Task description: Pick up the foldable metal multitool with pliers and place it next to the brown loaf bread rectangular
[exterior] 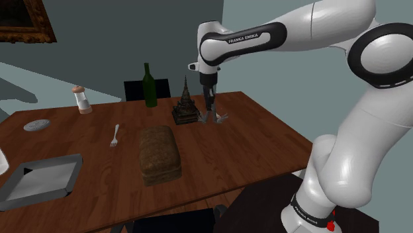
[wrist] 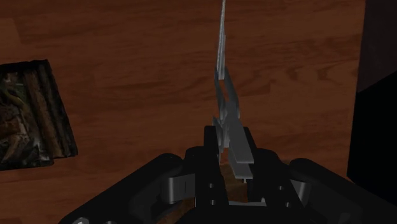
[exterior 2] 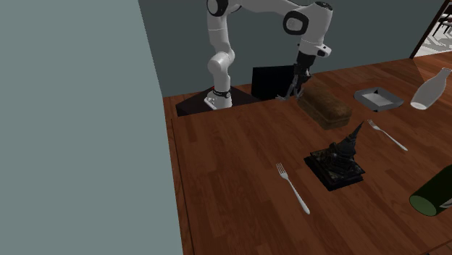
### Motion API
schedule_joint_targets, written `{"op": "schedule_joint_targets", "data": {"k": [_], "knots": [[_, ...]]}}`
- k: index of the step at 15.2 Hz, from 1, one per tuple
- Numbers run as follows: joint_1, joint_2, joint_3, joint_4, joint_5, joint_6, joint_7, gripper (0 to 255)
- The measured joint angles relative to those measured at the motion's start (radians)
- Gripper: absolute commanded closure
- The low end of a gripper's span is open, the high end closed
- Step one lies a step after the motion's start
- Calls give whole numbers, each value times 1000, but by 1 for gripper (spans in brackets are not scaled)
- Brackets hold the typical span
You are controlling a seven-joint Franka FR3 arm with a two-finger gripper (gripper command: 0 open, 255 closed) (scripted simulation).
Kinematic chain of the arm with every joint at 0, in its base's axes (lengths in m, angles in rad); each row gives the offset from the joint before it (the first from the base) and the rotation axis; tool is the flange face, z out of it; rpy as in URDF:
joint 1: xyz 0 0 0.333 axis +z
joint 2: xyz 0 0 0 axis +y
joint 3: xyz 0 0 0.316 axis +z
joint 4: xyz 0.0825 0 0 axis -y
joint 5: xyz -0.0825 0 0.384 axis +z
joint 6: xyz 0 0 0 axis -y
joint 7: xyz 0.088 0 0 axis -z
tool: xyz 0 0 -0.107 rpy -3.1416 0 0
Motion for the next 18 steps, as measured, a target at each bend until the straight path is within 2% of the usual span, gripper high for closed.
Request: {"op": "schedule_joint_targets", "data": {"k": [18], "knots": [[-3, 62, -9, -178, 12, 238, -7, 255]]}}
